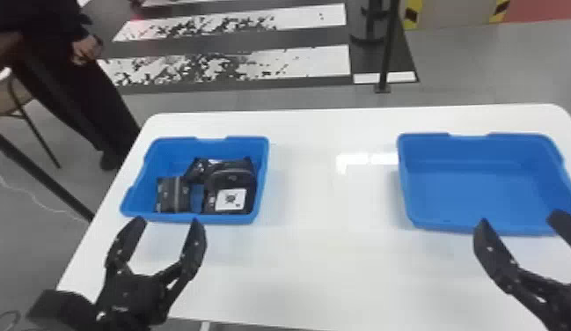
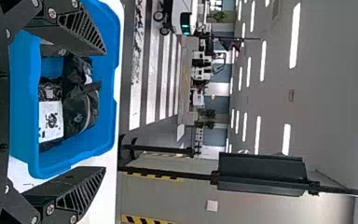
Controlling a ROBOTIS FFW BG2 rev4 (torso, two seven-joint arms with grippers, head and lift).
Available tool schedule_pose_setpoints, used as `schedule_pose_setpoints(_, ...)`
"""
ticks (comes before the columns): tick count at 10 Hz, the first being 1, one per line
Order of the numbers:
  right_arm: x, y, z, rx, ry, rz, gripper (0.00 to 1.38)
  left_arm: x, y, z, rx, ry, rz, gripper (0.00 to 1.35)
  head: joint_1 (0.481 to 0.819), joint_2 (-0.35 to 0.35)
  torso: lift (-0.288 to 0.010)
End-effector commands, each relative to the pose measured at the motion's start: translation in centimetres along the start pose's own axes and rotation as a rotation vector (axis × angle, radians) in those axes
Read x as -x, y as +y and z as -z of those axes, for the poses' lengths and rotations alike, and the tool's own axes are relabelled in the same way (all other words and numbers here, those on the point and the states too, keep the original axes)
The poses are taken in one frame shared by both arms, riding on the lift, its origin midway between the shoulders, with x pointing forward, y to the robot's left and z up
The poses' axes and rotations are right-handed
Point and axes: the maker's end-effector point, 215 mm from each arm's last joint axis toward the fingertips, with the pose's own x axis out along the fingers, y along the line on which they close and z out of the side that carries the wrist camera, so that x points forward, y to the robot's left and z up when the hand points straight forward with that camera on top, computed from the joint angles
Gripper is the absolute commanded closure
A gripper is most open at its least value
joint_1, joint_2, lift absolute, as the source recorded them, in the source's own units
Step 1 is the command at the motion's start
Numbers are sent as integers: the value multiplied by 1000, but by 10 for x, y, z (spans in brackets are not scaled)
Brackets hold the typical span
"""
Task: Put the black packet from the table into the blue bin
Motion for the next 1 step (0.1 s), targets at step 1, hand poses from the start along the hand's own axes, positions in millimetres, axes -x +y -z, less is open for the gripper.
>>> schedule_pose_setpoints(1,0,0,1,-1,2,0,137,-1,-4,1,9,0,3,157,695,149,-110)
